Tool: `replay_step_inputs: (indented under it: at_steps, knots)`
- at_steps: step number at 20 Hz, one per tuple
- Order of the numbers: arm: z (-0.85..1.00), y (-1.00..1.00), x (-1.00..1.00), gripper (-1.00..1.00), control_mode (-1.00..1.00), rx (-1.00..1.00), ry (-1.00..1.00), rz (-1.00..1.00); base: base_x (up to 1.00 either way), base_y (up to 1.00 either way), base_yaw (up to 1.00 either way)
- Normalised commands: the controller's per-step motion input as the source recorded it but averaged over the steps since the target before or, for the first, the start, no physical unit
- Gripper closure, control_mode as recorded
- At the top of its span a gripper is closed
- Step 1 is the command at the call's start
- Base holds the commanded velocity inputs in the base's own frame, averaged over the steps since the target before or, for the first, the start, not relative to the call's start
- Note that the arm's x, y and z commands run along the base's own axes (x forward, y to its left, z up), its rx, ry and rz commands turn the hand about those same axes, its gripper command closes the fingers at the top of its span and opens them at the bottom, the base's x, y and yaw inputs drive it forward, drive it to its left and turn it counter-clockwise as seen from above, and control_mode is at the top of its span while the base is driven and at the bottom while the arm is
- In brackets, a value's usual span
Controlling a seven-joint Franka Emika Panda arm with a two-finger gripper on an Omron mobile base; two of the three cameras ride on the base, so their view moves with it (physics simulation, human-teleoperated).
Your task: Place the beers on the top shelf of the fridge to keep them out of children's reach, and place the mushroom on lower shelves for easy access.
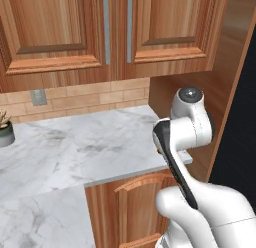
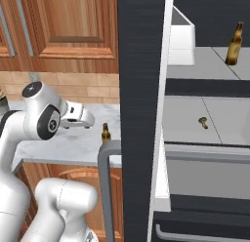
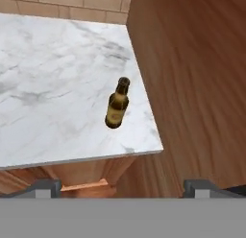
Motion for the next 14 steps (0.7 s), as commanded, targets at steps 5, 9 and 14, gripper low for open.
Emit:
replay_step_inputs:
  at_steps: [5,9,14]
  knots:
    - [-0.42,0.00,0.37,-1.00,-1.00,0.02,-0.08,-0.22,0.00,0.00,0.00]
    - [-0.30,0.00,0.46,-1.00,-1.00,0.10,-0.03,-0.18,0.00,0.00,0.00]
    - [-0.19,0.00,0.41,-1.00,-1.00,0.14,0.00,-0.17,0.00,0.00,0.00]
